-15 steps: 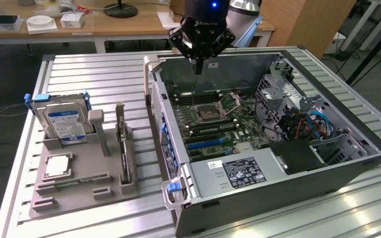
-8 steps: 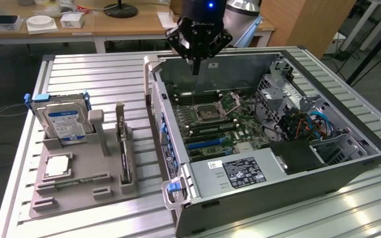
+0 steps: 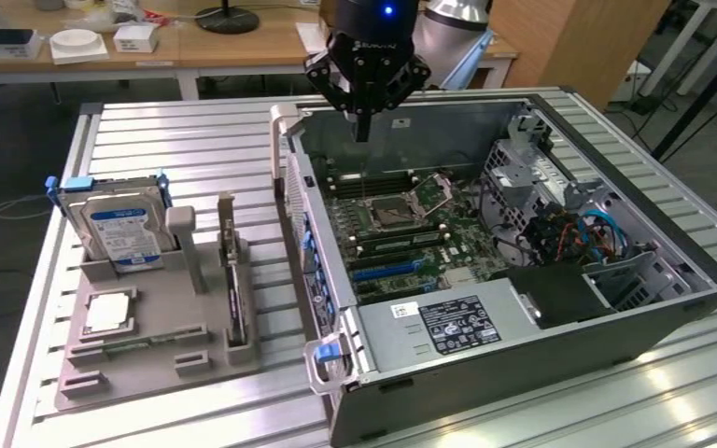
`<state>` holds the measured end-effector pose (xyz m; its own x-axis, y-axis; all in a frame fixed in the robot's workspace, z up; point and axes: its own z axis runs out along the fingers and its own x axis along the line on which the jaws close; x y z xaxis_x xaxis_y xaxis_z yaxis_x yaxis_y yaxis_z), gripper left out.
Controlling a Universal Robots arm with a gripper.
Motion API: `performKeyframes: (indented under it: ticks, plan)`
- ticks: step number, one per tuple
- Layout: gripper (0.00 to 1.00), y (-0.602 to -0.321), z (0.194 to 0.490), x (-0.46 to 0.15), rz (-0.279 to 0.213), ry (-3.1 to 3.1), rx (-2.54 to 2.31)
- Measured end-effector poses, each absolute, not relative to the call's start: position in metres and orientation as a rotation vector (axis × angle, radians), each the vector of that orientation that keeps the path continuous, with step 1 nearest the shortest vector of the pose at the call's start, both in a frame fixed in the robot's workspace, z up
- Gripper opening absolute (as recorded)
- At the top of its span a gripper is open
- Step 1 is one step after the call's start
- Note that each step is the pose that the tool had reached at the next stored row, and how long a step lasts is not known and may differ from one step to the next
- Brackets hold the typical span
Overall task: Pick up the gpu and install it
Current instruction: 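Reach for the gpu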
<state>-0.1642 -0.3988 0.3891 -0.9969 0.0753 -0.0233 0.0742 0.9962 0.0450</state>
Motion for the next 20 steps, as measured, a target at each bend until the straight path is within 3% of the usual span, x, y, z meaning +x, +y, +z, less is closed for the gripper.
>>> performKeyframes:
  ticks: [20]
  plan:
    - [0.11,-0.399,0.388,-0.18,0.069,3.114,0.117]
